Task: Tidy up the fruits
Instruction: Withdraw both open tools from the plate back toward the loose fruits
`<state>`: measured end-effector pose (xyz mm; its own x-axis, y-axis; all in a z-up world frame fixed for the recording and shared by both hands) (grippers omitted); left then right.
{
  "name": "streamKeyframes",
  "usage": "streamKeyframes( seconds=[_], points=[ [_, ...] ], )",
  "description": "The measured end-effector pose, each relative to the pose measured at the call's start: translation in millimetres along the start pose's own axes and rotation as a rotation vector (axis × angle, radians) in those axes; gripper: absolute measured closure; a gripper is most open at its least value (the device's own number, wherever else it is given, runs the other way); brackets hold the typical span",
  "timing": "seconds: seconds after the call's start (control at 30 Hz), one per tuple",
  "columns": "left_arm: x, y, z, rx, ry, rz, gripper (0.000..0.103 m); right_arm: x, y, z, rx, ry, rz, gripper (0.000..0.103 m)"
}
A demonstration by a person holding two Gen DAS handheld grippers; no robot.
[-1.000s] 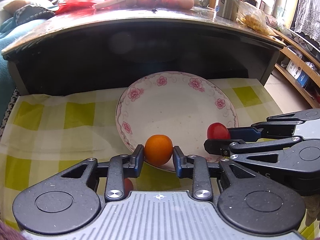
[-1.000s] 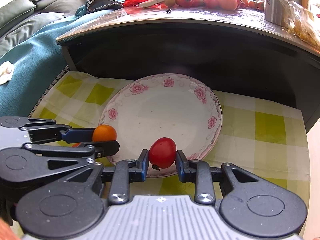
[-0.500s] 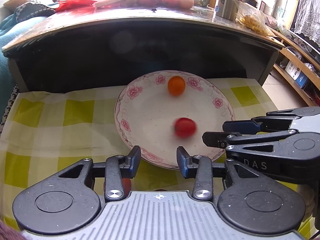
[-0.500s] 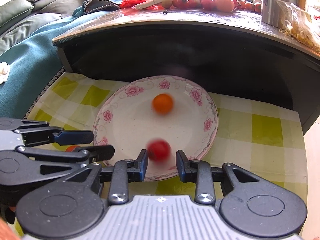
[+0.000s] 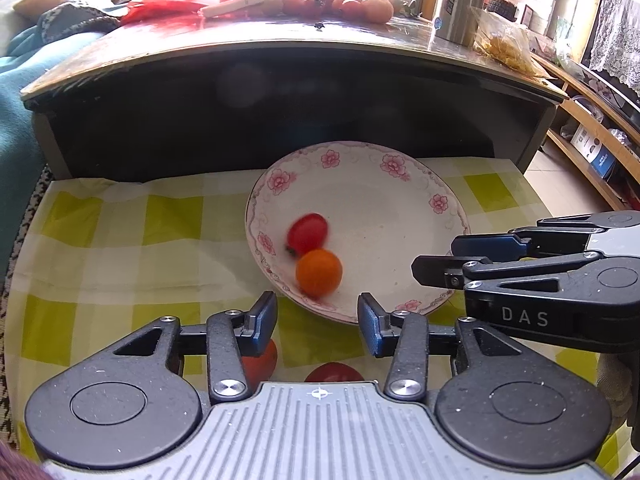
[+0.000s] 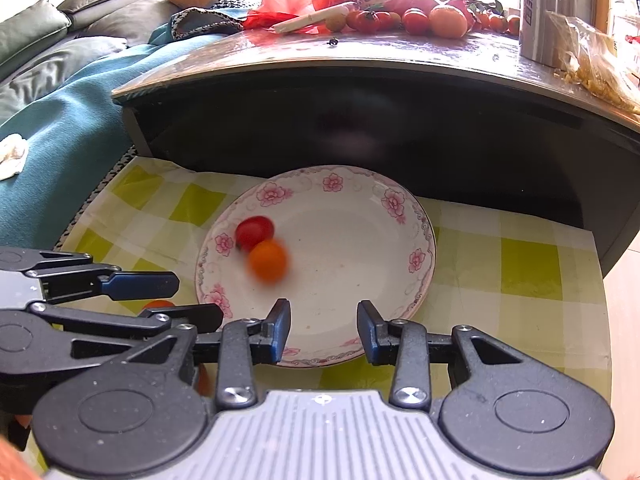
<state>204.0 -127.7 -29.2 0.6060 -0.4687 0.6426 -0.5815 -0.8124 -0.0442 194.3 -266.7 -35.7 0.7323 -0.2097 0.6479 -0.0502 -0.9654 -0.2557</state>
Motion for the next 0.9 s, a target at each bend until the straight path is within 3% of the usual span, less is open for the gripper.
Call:
streamKeyframes(
  seconds=[0.9],
  points=[
    [-13.9, -11.1, -20.1, 0.009, 0.001, -0.006, 0.046, -15.4, -20.8, -11.4, 0.069, -0.033, -0.028, 0.063]
  ],
)
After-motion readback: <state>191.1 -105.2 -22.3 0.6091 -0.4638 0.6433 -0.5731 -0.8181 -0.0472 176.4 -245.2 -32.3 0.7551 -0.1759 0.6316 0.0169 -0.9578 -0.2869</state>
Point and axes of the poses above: each gripper's, at about its wrist camera, not at the fingertips, and z roughly the way its jaws point, y to its right, x to its top, the point moved 6 cm from there along z, roughly the way its jaws point, and after that the axes turned 10 degrees about z, right-handed, at the moved point
